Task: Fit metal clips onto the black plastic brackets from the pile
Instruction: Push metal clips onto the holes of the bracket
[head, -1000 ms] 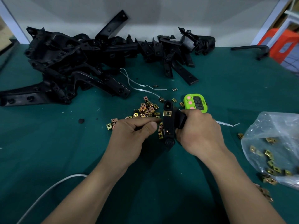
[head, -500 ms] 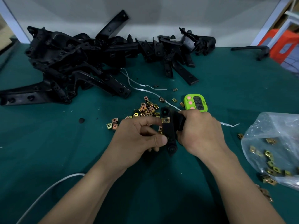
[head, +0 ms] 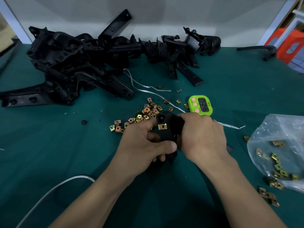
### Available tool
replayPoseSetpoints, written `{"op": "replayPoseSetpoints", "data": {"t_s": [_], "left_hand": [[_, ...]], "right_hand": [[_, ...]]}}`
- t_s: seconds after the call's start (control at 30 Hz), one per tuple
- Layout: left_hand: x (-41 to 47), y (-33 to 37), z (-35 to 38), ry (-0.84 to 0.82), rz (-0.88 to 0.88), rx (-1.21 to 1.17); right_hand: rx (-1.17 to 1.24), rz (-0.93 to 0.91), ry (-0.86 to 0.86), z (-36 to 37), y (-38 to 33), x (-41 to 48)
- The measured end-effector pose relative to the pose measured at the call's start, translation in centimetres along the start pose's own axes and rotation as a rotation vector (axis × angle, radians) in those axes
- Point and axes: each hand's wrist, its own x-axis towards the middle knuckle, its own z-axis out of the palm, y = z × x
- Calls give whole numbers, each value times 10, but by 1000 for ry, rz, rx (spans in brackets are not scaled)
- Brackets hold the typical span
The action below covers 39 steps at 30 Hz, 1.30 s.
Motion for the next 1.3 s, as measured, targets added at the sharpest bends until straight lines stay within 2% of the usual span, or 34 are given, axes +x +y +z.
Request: {"op": "replayPoseSetpoints", "data": {"t_s": [0.1, 0.23, 0.47, 0.57, 0.67, 0.77, 0.83, 0.93, 1.03, 1.2, 1.3], "left_hand": [[1, 2, 1, 20, -18, -78], [4, 8, -4, -22, -103, -257], [5, 5, -4, -4, -94, -219], [4, 4, -1, 67, -47, -115], [6, 4, -2, 283, -8, 6], [6, 4, -14, 573, 80, 442], [4, 4, -19, 645, 129, 627], [1, 1, -13, 578, 253, 861], [2, -7, 1, 370, 413, 1004], [9, -15, 3, 278, 397, 1020], [11, -15, 5, 260, 473, 1038]], "right_hand": [[140, 43, -45, 2, 2, -1], [265, 150, -16, 2, 10, 5], [283, 168, -1, 4, 13, 6], [250, 156, 4, 5, 11, 5], [257, 205, 26, 3, 17, 8], [229, 266, 53, 0, 29, 14], [233, 267, 49, -1, 31, 14], [237, 255, 40, 1, 26, 12], [218, 247, 33, 2, 24, 12], [211, 251, 31, 2, 23, 12], [197, 245, 28, 2, 22, 11]]}}
